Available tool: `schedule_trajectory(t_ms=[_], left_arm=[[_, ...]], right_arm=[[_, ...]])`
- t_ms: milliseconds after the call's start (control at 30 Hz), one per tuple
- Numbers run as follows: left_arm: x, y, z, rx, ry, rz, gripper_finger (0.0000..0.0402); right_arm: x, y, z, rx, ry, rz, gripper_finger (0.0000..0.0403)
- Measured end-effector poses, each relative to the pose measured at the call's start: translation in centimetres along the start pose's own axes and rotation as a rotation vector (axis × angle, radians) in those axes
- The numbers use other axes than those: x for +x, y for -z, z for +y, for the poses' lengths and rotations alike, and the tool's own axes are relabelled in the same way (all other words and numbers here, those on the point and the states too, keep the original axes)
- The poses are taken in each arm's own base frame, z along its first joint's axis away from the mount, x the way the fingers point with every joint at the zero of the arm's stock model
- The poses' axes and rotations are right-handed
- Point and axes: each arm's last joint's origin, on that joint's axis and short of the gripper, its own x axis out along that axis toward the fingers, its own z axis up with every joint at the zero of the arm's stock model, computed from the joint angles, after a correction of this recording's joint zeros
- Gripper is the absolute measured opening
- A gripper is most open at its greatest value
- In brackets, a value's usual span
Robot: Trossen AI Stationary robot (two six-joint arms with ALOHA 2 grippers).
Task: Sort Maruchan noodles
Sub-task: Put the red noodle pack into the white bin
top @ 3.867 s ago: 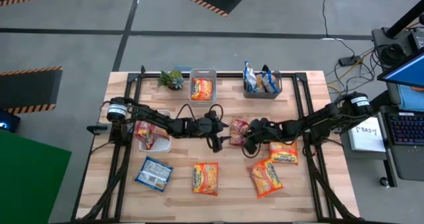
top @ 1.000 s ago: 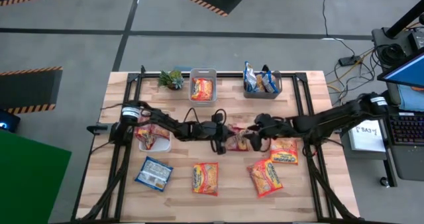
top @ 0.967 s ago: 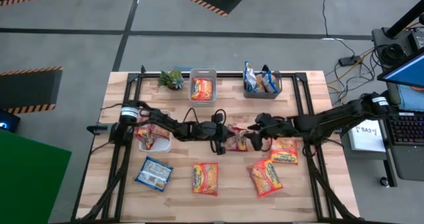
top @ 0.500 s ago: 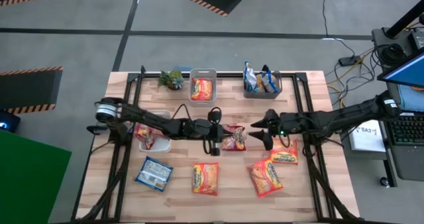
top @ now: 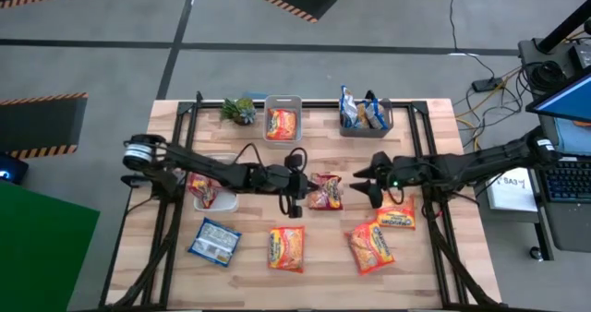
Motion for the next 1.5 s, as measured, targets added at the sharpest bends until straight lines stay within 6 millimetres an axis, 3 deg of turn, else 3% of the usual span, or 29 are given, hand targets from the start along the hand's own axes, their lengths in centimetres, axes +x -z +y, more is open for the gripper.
schedule_trajectory(t_ms=[133,300,533,700,1167,1500], left_arm=[[2.0,1.4,0.3,-0.007,-0.006,-0.021,0.003],[4.5,4.1,1.3,-0.026,-0.026,0.017,0.0101],[6.0,5.6,1.9,-0.057,-0.074,-0.029,0.019],[7.0,6.6,1.8,-0.045,-0.081,-0.068,0.0215],[8.4,8.4,1.5,-0.083,-0.081,-0.061,0.0176],[8.4,8.6,1.5,-0.082,-0.079,-0.043,0.0064]], right_arm=[[0.6,0.9,-0.5,0.051,0.062,0.086,0.0226],[1.1,1.9,-0.5,0.066,0.067,0.169,0.0226],[1.0,3.5,-0.4,0.2,-0.033,0.428,0.0226],[0.7,4.2,-0.6,0.19,-0.001,0.488,0.0226],[0.8,4.4,-0.8,0.136,-0.002,0.47,0.0226],[0.8,4.4,-0.9,0.107,0.006,0.462,0.0226]])
